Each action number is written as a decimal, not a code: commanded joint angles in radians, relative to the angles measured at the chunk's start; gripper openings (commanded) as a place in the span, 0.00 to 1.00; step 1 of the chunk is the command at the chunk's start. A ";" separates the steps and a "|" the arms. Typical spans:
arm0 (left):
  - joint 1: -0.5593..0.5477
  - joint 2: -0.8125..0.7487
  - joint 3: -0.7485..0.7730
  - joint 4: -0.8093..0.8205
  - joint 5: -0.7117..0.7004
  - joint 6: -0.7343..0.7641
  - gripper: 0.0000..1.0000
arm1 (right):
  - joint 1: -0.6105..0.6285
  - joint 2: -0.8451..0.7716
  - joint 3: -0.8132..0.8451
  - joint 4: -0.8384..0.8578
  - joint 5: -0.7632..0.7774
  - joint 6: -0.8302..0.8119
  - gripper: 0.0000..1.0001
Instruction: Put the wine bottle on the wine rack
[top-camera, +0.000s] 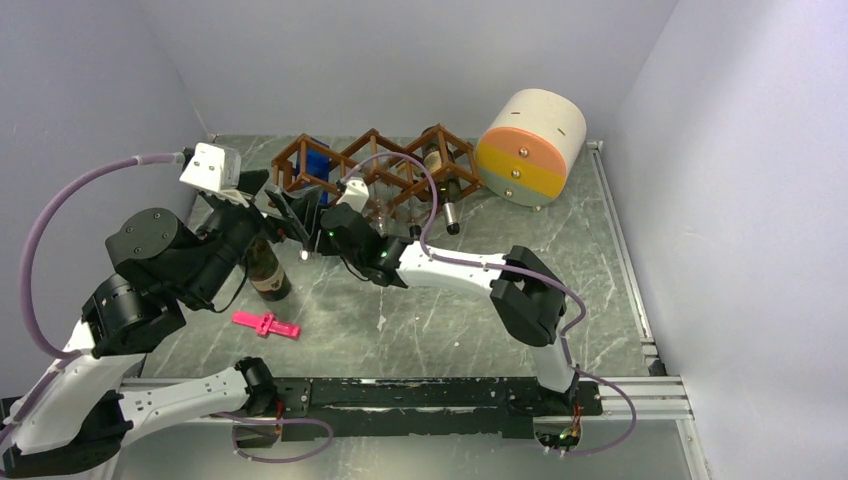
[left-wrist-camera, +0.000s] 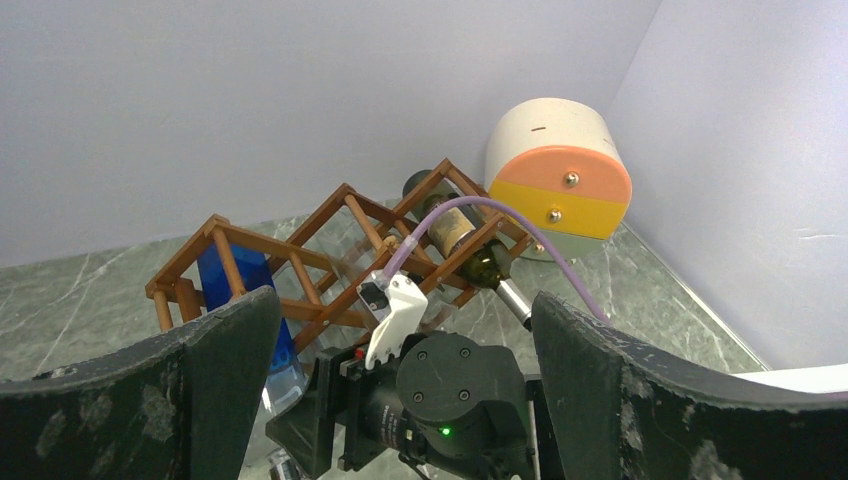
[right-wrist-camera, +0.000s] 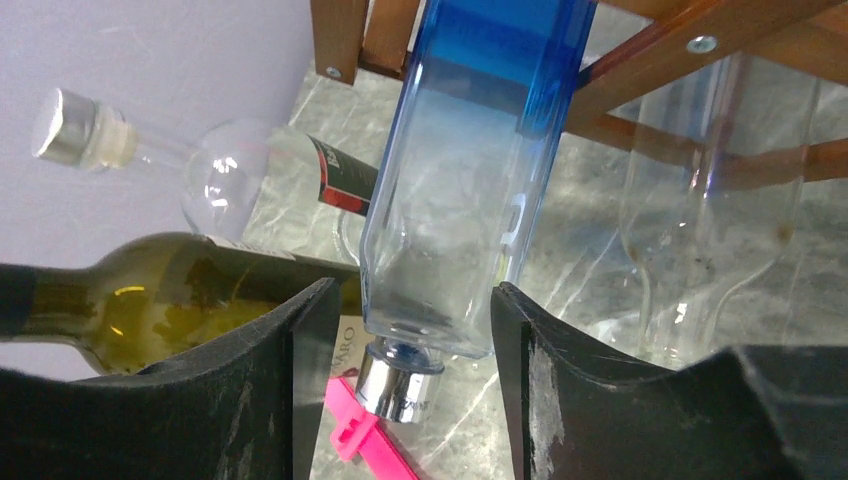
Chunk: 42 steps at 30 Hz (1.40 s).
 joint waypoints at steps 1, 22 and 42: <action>0.004 0.005 0.008 0.027 0.009 0.003 0.99 | -0.011 0.020 0.050 0.001 0.032 -0.020 0.60; 0.005 0.021 0.129 0.080 0.014 0.082 0.99 | 0.015 -0.163 -0.148 0.333 -0.351 -0.334 0.81; 0.005 -0.039 0.117 0.126 -0.041 0.070 0.99 | 0.105 0.144 0.283 0.220 -0.318 -0.641 0.85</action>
